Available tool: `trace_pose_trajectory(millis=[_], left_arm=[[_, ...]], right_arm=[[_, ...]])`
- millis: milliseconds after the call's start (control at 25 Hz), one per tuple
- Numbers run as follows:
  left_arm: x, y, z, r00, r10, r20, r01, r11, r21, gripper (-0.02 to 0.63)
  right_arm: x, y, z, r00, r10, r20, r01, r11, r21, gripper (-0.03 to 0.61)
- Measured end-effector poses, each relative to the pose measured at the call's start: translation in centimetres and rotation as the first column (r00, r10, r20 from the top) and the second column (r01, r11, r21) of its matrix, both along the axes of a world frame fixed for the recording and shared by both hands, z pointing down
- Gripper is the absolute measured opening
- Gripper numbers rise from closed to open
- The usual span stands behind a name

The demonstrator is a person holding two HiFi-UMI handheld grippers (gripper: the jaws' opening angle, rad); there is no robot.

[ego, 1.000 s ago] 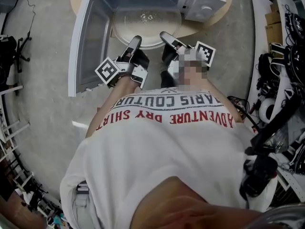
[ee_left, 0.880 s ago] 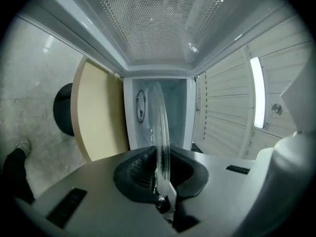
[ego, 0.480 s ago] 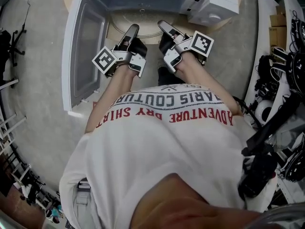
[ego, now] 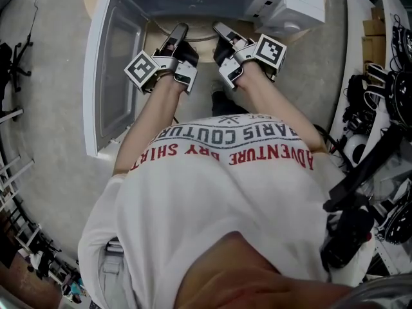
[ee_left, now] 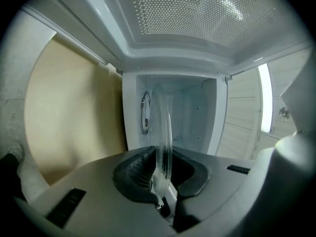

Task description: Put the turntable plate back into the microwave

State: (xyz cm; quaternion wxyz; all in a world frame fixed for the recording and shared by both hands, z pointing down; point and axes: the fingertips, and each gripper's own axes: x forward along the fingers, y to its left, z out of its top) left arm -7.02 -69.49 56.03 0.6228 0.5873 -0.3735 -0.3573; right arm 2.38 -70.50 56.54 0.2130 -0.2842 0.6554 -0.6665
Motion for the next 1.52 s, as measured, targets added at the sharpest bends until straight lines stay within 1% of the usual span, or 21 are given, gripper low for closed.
trace_pose_trajectory(millis=[120, 320, 600, 680, 800, 920, 1040, 1160, 1320, 1440, 1520], left_arm=[[0.2, -0.4, 0.1, 1.0, 0.0, 0.004, 0.0, 1.0, -0.001, 0.032], [0.4, -1.0, 0.2, 1.0, 0.007, 0.009, -0.007, 1.0, -0.003, 0.032], [0.8, -1.2, 0.4, 0.998, 0.034, 0.05, -0.034, 0.999, -0.001, 0.029], [0.8, -1.2, 0.6, 0.999, 0.033, 0.042, -0.032, 0.999, -0.01, 0.029], [0.8, -1.2, 0.9, 1.0, 0.019, 0.019, -0.019, 0.999, -0.027, 0.029], [0.7, -1.2, 1.1, 1.0, 0.005, 0.006, -0.004, 1.0, -0.021, 0.031], [0.6, -1.2, 0.8, 1.0, 0.007, 0.017, -0.006, 1.0, -0.011, 0.031], [0.8, -0.6, 0.6, 1.0, 0.009, 0.02, -0.008, 1.0, -0.013, 0.032], [0.4, 0.4, 0.8, 1.0, -0.013, 0.023, 0.014, 1.0, -0.019, 0.034], [0.6, 0.8, 0.5, 1.0, -0.017, -0.004, 0.017, 1.0, -0.02, 0.035], [0.6, 1.5, 0.3, 1.0, -0.029, 0.003, 0.03, 0.999, -0.019, 0.037]], right_arm=[[0.1, -0.1, 0.1, 1.0, 0.004, 0.019, -0.004, 1.0, -0.006, 0.034], [0.0, -0.1, -0.1, 1.0, -0.006, 0.021, 0.005, 1.0, 0.01, 0.035], [-1.3, 1.1, 0.2, 0.996, -0.065, 0.059, 0.066, 0.998, -0.005, 0.037], [-1.7, 1.3, 0.2, 0.994, -0.078, 0.072, 0.079, 0.997, -0.009, 0.037], [-1.8, 1.3, 0.0, 0.993, -0.07, 0.094, 0.072, 0.997, -0.019, 0.038], [-1.8, 1.2, 0.2, 0.994, -0.054, 0.096, 0.057, 0.998, -0.033, 0.038], [-1.8, 1.1, 0.0, 0.994, -0.036, 0.107, 0.04, 0.999, -0.037, 0.038], [-1.3, 0.7, 0.0, 0.995, -0.017, 0.097, 0.02, 0.999, -0.033, 0.038], [-1.4, 0.8, 0.1, 0.995, -0.023, 0.099, 0.025, 0.999, -0.024, 0.038], [-1.4, 0.8, 0.2, 0.995, -0.016, 0.102, 0.018, 1.0, -0.025, 0.038], [-1.3, 0.9, 0.2, 0.994, -0.012, 0.105, 0.015, 1.0, -0.025, 0.04]])
